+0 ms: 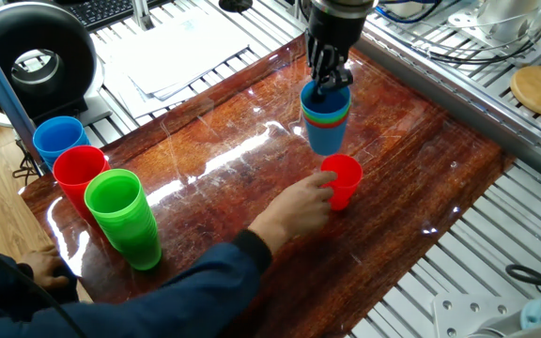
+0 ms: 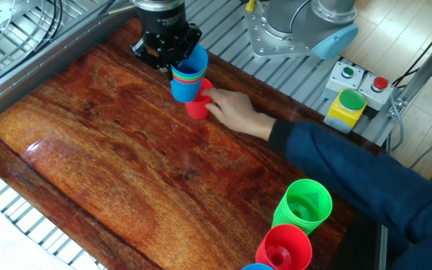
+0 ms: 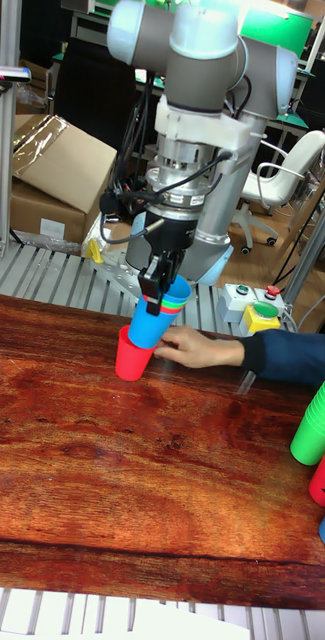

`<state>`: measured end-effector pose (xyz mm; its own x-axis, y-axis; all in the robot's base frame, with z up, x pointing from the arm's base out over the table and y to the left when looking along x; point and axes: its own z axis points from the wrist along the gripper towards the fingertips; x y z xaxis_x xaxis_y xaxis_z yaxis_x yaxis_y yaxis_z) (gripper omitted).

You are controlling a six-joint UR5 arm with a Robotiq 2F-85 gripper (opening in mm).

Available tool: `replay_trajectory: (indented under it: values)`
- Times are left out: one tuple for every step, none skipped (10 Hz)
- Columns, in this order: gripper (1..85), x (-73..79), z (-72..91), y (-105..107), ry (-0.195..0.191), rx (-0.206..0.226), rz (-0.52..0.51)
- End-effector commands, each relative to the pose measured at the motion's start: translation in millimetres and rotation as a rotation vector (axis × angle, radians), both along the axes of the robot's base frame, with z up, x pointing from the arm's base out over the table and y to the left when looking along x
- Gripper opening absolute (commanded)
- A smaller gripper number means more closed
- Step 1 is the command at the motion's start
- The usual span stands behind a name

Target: Stack the cups

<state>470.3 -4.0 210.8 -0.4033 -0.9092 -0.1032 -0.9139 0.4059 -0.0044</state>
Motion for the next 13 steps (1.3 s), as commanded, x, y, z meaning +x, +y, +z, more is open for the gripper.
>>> replay_trajectory:
  values:
    - [1.0, -8.6, -4.6, 0.0, -0.002, 0.020, -0.007]
    - [1.0, -13.0, -6.7, -1.1, -0.004, 0.018, -0.007]
    - [1.0, -20.9, -11.7, -0.7, -0.003, 0.019, -0.018]
    - [1.0, -26.4, -18.1, 0.3, -0.008, 0.024, -0.029]
    - [1.0, -29.9, -23.7, 0.7, -0.013, 0.027, -0.033]
    - [1.0, -34.5, -28.3, 2.8, -0.015, 0.034, -0.044]
    - [1.0, -36.4, -31.6, 0.5, -0.023, 0.029, -0.040]
    - [1.0, -39.6, -33.3, -1.8, -0.022, 0.029, -0.037]
    - [1.0, -43.6, -35.6, -3.3, -0.020, 0.034, -0.038]
    - [1.0, -47.0, -38.5, -4.0, -0.020, 0.037, -0.040]
    - [1.0, -48.6, -41.9, -3.8, -0.026, 0.038, -0.045]
    - [1.0, -48.1, -43.7, -2.5, -0.033, 0.039, -0.047]
    - [1.0, -45.2, -45.0, -4.0, -0.048, 0.031, -0.038]
